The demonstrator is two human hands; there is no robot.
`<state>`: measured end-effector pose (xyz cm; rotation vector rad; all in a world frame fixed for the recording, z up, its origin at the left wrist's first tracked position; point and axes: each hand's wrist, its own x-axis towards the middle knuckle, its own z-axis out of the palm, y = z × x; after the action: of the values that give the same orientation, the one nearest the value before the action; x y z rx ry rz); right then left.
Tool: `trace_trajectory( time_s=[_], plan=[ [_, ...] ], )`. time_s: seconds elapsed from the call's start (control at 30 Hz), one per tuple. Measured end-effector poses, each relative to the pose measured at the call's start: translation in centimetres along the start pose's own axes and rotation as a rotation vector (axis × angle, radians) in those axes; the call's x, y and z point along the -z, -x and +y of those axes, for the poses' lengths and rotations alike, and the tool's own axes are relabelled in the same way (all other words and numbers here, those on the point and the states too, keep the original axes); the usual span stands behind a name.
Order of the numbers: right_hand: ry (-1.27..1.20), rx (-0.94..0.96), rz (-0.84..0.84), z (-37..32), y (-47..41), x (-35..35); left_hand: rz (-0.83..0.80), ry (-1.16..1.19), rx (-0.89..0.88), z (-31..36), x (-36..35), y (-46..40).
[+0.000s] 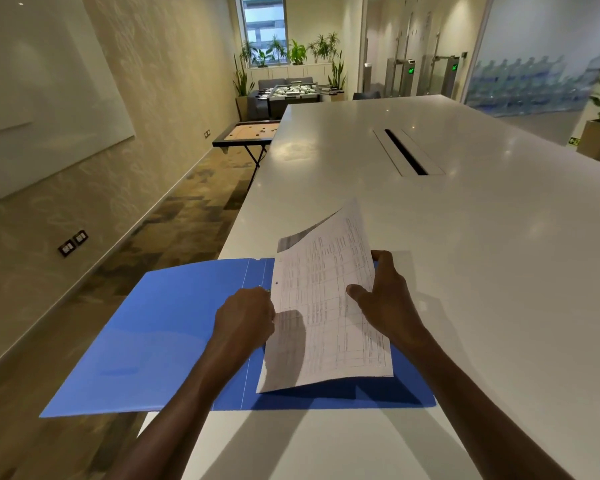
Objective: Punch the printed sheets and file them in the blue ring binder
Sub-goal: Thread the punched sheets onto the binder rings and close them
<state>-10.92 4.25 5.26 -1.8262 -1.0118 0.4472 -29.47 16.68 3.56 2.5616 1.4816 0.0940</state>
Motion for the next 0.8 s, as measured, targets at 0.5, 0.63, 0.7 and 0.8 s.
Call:
trace_trajectory(
  time_s=[0.5,0.63,0.7,0.8],
  plan=[
    [-0.005,0.026,-0.019,0.4,0.0,0.3,0.07,0.517,0.114,-1.2,1.2,-4.9],
    [0.0,0.032,-0.03,0.6,-0.1,0.3,-0.044,0.632,0.162,-1.5,1.3,-5.6],
    [0.0,0.032,-0.035,0.7,0.0,0.2,-0.052,0.662,0.182,-1.7,1.5,-5.7],
    [0.007,0.035,-0.039,0.7,-0.1,0.1,-0.056,0.68,0.202,-1.8,1.7,-5.9]
  ],
)
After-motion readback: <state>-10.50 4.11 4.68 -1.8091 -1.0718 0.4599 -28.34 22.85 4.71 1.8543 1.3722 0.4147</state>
